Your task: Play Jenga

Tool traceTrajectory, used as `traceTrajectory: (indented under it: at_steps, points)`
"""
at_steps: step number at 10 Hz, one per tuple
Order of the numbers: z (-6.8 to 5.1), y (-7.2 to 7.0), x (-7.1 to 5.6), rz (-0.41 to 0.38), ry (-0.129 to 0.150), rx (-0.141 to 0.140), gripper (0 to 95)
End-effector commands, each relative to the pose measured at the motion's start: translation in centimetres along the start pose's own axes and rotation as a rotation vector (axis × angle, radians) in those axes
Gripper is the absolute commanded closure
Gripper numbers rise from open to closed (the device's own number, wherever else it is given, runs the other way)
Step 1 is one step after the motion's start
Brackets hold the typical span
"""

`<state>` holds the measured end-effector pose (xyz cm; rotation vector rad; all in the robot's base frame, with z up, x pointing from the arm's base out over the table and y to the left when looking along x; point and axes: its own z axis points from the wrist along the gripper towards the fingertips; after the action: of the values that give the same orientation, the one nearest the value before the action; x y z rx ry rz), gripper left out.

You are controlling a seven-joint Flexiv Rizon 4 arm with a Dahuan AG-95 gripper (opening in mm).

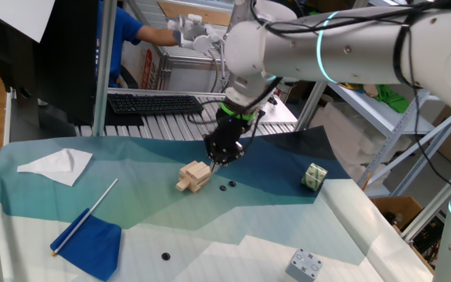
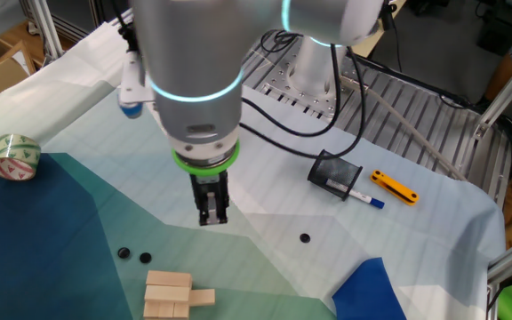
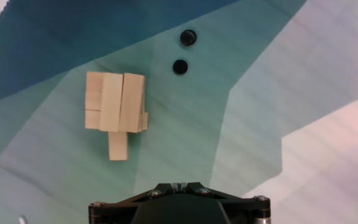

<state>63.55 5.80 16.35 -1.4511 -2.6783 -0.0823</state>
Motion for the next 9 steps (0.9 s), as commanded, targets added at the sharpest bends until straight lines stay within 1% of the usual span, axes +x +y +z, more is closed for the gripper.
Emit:
traceTrajectory:
  at_steps: [1,2,4,5,6,7,8,9]
  points:
    - [-0.4,0.9,0.1,0.109,0.006,-0.014,95.0]
    - [-0.4,1.9,0.4,0.156,0.001,-0.015,95.0]
    - [-0.4,3.1,0.7,0.201,0.007,-0.019,95.0]
    - [-0.2,3.6,0.8,0.219,0.004,-0.024,95.0]
    - [0.1,4.6,0.8,0.240,-0.011,-0.030,95.0]
    - [0.4,5.5,0.7,0.229,-0.013,-0.035,95.0]
    - [0.6,6.4,0.5,0.197,-0.014,-0.039,95.0]
    - [0.8,7.3,0.0,0.199,-0.016,-0.040,95.0]
